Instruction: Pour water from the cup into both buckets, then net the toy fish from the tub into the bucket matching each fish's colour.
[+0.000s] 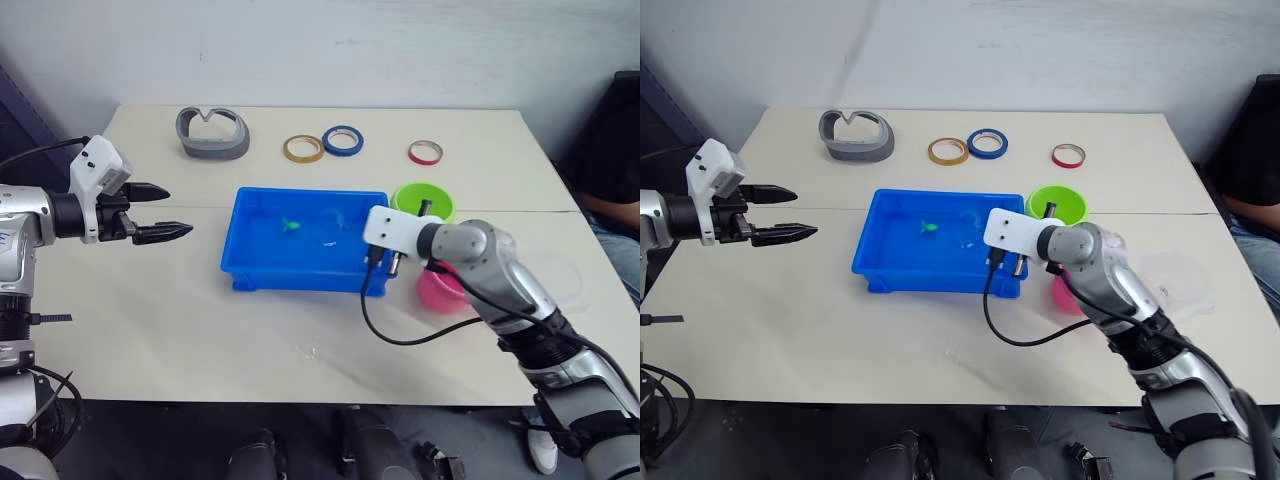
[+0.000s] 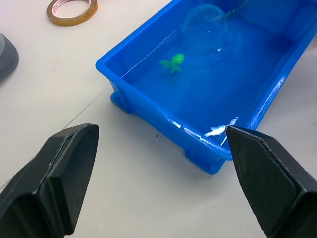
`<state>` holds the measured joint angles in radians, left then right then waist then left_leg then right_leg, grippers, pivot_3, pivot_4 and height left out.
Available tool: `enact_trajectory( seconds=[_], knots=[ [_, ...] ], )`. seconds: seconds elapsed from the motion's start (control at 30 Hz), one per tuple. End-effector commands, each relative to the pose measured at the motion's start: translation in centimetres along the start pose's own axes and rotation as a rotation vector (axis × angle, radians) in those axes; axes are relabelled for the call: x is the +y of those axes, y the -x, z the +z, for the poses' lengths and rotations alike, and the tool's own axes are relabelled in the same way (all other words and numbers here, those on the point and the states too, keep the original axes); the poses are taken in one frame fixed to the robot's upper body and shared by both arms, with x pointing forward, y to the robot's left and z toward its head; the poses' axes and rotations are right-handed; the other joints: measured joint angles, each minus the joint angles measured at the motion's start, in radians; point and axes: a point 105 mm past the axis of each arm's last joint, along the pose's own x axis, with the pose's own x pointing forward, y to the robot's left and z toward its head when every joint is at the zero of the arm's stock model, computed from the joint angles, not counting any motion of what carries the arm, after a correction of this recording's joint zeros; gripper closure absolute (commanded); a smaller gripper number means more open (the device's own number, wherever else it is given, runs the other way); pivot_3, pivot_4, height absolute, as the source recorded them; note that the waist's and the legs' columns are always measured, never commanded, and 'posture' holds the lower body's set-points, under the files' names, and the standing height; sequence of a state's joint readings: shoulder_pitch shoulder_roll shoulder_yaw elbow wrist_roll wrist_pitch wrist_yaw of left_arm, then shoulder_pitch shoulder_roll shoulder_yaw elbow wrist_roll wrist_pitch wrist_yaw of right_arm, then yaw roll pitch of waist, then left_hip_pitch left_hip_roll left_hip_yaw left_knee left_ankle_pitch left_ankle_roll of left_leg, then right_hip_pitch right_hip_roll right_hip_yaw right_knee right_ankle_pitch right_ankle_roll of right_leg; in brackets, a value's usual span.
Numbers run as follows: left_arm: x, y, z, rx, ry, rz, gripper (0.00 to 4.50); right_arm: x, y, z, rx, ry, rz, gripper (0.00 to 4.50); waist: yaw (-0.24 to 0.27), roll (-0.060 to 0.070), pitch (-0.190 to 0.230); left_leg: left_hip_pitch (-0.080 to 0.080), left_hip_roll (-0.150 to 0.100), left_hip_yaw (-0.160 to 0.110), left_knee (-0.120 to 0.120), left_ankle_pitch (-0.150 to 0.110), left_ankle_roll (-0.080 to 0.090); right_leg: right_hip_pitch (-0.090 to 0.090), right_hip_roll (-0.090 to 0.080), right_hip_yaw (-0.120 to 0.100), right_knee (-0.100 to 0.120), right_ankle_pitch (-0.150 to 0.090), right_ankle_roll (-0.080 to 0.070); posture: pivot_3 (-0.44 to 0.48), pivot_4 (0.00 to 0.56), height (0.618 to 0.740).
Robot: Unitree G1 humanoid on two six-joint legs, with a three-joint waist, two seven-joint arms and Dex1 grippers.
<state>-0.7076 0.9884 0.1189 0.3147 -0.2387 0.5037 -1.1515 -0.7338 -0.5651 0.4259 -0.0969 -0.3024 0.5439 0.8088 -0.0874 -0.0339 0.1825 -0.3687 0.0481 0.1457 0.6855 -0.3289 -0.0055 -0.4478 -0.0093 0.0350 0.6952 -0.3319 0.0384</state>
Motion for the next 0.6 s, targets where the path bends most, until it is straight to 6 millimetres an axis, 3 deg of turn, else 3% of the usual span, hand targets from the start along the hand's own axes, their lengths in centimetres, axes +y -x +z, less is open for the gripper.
enact_trajectory(
  seconds=[0.03, 0.2, 0.43, 0.6],
  knots=[
    [0.1, 1.1, 1.1, -0.030, -0.028, 0.028, 0.04, -0.5, -0.5, 1.8, -0.059, -0.001, -0.025, 4.50, 0.001, 0.000, 0.000, 0.000, 0.000, 0.000, 0.000, 0.000, 0.000, 0.000, 0.000, 0.000, 0.000, 0.000, 0.000, 0.000, 0.150, 0.738],
    [-0.1, 1.0, 1.1, -0.031, -0.025, 0.023, 0.04, 0.3, -1.6, 2.5, -0.086, -0.085, 0.004, 4.50, 0.003, -0.001, 0.000, 0.000, 0.000, 0.000, 0.000, 0.000, 0.000, 0.000, 0.000, 0.000, 0.000, 0.000, 0.000, 0.000, 0.150, 0.738],
    [-0.4, 1.1, 1.3, -0.032, -0.023, 0.022, 0.04, 0.4, -3.3, 3.6, -0.153, -0.428, 0.023, 4.50, 0.000, -0.001, 0.000, 0.000, 0.000, 0.000, 0.000, 0.000, 0.000, 0.000, 0.000, 0.000, 0.000, 0.000, 0.000, 0.000, 0.150, 0.738],
    [-0.5, 1.1, 1.5, -0.034, -0.024, 0.022, 0.04, -1.1, -3.2, 4.1, -0.203, -0.555, -0.004, 4.50, 0.001, -0.001, -0.001, -0.001, 0.000, 0.000, 0.000, 0.000, 0.000, 0.000, -0.001, -0.001, 0.000, 0.000, 0.000, 0.000, 0.150, 0.738]
  ],
)
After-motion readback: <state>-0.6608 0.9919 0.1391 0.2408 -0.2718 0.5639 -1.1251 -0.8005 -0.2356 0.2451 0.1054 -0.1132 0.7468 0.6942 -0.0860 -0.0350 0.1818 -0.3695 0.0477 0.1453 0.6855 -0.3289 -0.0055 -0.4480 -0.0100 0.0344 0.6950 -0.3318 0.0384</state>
